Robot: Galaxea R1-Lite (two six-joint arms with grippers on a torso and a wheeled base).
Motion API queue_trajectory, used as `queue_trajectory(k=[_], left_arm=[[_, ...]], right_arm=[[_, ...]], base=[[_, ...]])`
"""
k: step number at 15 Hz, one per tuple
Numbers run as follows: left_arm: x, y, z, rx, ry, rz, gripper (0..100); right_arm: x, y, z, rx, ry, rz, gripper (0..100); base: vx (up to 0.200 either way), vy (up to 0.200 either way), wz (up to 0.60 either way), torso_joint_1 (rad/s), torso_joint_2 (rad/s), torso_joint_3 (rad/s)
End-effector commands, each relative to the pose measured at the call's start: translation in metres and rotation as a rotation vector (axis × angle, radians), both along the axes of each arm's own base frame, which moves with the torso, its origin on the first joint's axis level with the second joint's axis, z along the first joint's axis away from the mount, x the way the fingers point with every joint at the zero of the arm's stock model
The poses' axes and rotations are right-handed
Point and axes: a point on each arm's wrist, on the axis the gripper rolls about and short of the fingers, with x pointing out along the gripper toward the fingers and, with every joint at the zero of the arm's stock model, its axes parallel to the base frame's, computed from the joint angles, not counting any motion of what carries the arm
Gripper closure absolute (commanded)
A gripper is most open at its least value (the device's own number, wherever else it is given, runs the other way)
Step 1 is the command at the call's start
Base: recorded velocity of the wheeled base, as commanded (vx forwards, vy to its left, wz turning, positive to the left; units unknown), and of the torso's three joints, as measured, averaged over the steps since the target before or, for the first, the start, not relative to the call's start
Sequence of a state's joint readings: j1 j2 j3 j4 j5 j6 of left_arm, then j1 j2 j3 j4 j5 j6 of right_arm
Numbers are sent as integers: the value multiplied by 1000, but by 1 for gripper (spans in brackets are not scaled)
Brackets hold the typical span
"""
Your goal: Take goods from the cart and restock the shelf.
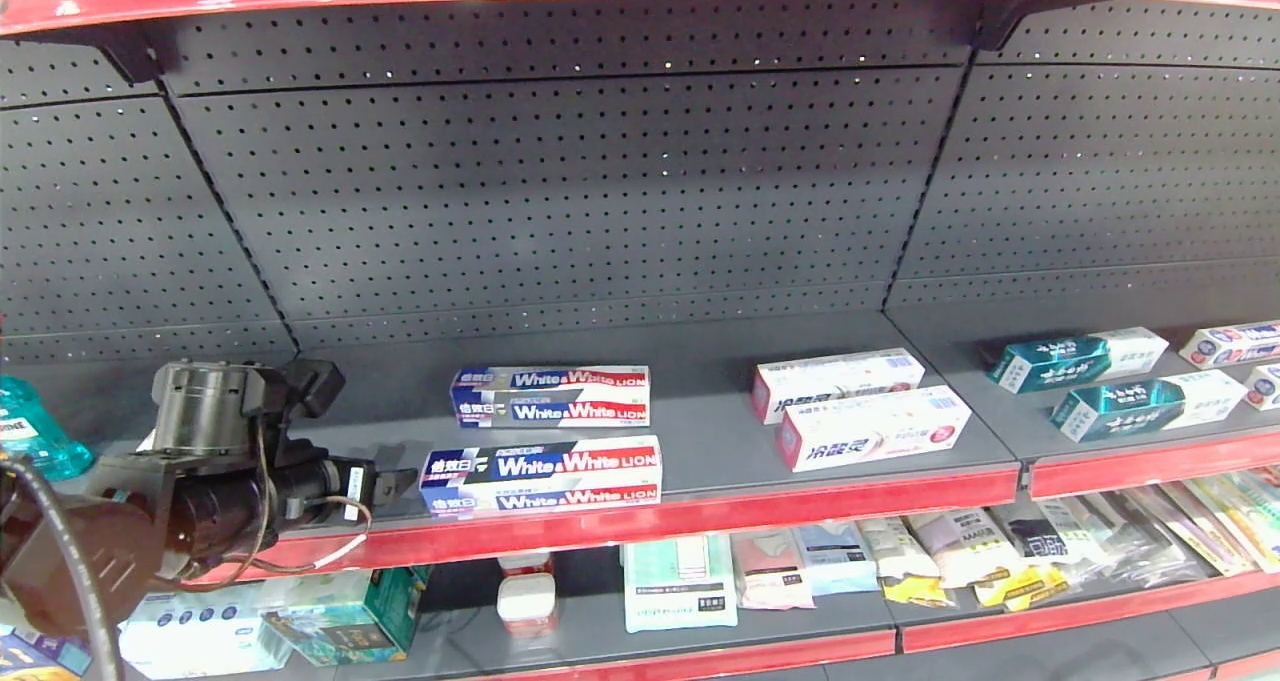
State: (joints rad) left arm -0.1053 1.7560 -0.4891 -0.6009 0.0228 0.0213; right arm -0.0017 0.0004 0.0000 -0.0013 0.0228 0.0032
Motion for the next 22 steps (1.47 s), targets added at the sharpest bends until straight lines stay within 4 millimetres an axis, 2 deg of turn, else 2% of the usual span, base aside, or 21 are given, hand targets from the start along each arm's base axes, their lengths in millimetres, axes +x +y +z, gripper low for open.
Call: queue_trajectory(k=[1,2,4,5,7,10,11,12,13,16,19,22], left_arm=[[-6,7,13,-4,-46,23,0],[-10,10,17,-3,-60,32,0],[-42,21,40,8,-122,52,0],[-66,28,49,24,-130,65,0],[-126,31,63,19,-160,71,0],[-199,32,59,14,-279,110,0],[-213,30,55,14,-314,104,0],[-239,27,45,2,-388,80,0],[-252,25,36,-2,-443,74,0],[-273,24,-1,-3,-554,85,0],[-274,24,-11,-42,-570,127,0],[-274,24,-10,-43,-572,148,0]], right_arm=[[0,0,0,0,-1,0,0],[0,0,0,0,-1,0,0],[0,0,0,0,-1,0,0],[0,0,0,0,-1,0,0],[0,0,0,0,-1,0,0],[0,0,0,0,-1,0,0],[0,0,0,0,-1,0,0],[0,0,0,0,-1,0,0],[0,0,0,0,-1,0,0],[0,0,0,0,-1,0,0],[0,0,0,0,-1,0,0],[0,0,0,0,-1,0,0]], base=[[0,0,0,0,0,0],[0,0,0,0,0,0],[0,0,0,0,0,0],[0,0,0,0,0,0],[0,0,0,0,0,0],[0,0,0,0,0,0],[0,0,0,0,0,0],[0,0,0,0,0,0],[0,0,0,0,0,0],[0,0,0,0,0,0],[0,0,0,0,0,0],[0,0,0,0,0,0]])
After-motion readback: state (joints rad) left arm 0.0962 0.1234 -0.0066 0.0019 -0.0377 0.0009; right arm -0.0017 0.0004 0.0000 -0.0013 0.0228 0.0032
